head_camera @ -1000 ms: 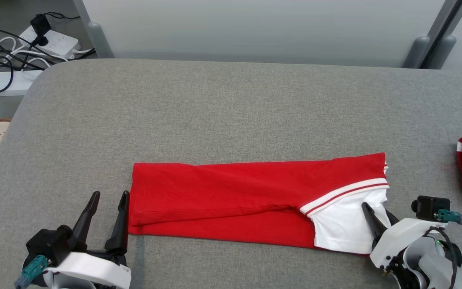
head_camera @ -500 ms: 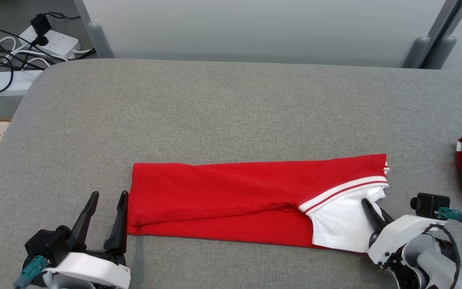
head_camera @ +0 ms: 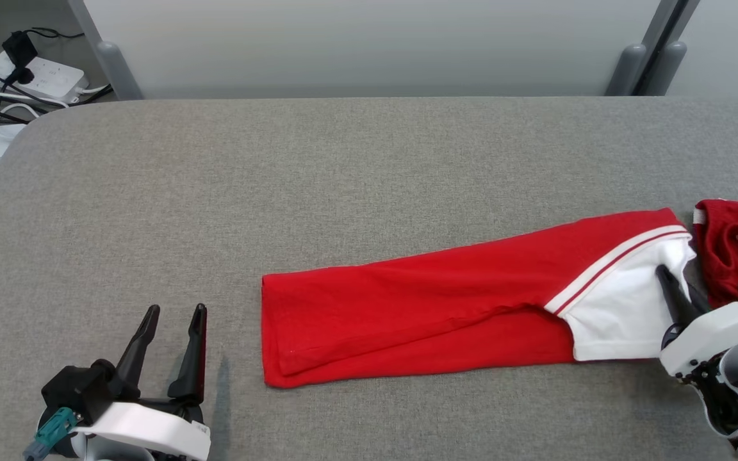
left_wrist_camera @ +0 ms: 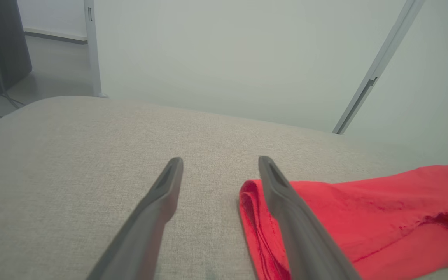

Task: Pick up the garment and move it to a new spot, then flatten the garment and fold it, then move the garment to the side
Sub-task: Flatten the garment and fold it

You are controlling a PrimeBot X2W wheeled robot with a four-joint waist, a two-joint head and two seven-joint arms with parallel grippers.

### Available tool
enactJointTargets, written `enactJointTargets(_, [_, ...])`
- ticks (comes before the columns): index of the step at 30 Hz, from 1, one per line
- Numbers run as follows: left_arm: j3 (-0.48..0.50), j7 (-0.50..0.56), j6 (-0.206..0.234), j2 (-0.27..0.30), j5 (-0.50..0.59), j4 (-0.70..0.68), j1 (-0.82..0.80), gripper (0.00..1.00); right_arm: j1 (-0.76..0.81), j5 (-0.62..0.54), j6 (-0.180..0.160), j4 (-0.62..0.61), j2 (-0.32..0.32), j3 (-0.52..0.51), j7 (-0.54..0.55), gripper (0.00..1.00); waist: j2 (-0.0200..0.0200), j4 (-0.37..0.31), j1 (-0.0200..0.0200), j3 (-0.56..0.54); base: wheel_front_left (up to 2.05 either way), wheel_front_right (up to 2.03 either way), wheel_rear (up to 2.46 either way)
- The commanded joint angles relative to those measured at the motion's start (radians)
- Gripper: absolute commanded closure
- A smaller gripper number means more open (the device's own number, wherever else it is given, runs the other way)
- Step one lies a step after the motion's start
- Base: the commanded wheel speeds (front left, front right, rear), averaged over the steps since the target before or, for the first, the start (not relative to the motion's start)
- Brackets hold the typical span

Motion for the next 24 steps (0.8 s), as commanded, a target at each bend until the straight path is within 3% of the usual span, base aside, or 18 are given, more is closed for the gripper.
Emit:
enactJointTargets(1, [0.034, -0.013, -0.007, 0.011, 0.004, -0.021, -0.035, 0.0, 0.004, -0.013, 0.004, -0.038, -0.032, -0.007, -0.015, 1.0, -0.0001, -0.006, 0.0, 0.001, 0.0, 0.0, 0.0])
enactJointTargets(7, [0.016, -0.013, -0.007, 0.009, -0.009, -0.02, -0.04, 0.0, 0.012, -0.026, 0.004, -0.25, -0.062, 0.069, 0.007, 1.0, -0.0001, -0.01, 0.0, 0.005, 0.0, 0.0, 0.0])
enactJointTargets(14, [-0.021, -0.013, -0.007, 0.003, -0.02, -0.013, -0.058, 0.0, -0.029, -0.004, 0.004, -0.515, -0.06, 0.233, 0.149, 1.0, -0.0001, 0.034, 0.0, 0.01, 0.0, 0.0, 0.0])
enactJointTargets(18, [-0.047, -0.013, -0.007, -0.004, -0.026, -0.012, -0.068, 0.0, -0.065, -0.005, 0.004, -0.55, -0.022, 0.308, 0.203, 1.0, -0.0001, 0.08, 0.0, 0.015, 0.0, 0.0, 0.0])
enactJointTargets(24, [-0.079, -0.013, -0.007, -0.014, -0.035, -0.011, -0.077, 0.0, -0.125, -0.011, 0.004, -0.493, 0.051, 0.386, 0.224, 1.0, -0.0001, 0.161, 0.0, 0.03, 0.0, 0.0, 0.0])
